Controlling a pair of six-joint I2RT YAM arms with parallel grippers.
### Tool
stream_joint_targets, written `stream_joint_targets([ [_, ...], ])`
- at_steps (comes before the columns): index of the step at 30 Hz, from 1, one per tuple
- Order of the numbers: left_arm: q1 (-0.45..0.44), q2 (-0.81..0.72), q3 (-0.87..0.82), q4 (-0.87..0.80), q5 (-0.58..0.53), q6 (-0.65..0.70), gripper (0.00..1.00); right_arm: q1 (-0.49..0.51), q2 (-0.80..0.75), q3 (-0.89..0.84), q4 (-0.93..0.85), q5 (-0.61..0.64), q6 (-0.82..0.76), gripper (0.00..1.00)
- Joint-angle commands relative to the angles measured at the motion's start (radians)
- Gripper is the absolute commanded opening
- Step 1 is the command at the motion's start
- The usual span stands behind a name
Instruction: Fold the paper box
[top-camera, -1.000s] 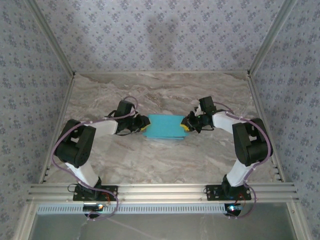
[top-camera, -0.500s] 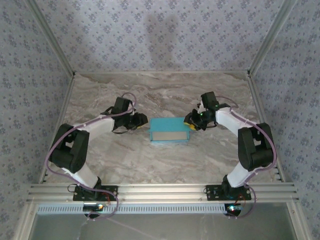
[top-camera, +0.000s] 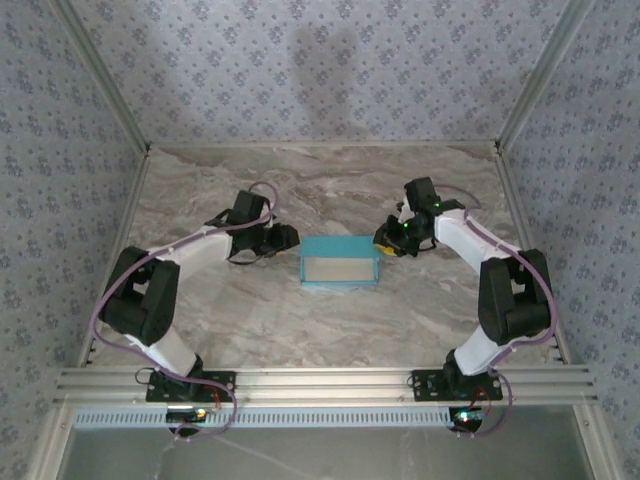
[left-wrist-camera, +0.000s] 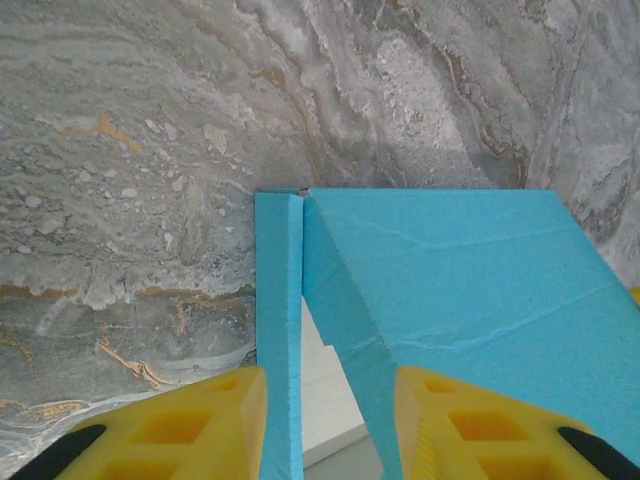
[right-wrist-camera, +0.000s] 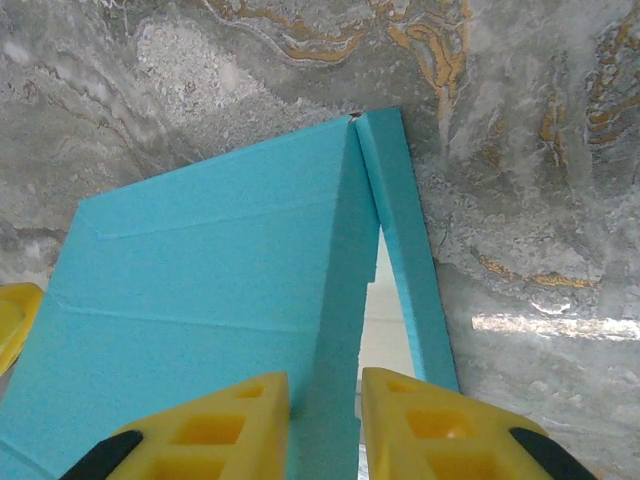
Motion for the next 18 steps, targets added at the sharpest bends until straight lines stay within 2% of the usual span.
stream_joint_targets([
  [1,-0.013,0.006,0.014,-0.020,-0.013,0.024,0.38,0.020,0.001,-0.028,0.002,0.036,-0.024,0.27],
  [12,-0.017,-0.006,-0.027,-0.016,-0.058,0.029,0.37,0.097,0.051,-0.051,-0.016,0.199,-0.083,0.27],
  [18,-0.072,0.046,-0.042,0.010,-0.071,0.026,0.36,0.124,0.083,-0.067,-0.001,0.238,-0.087,0.27],
])
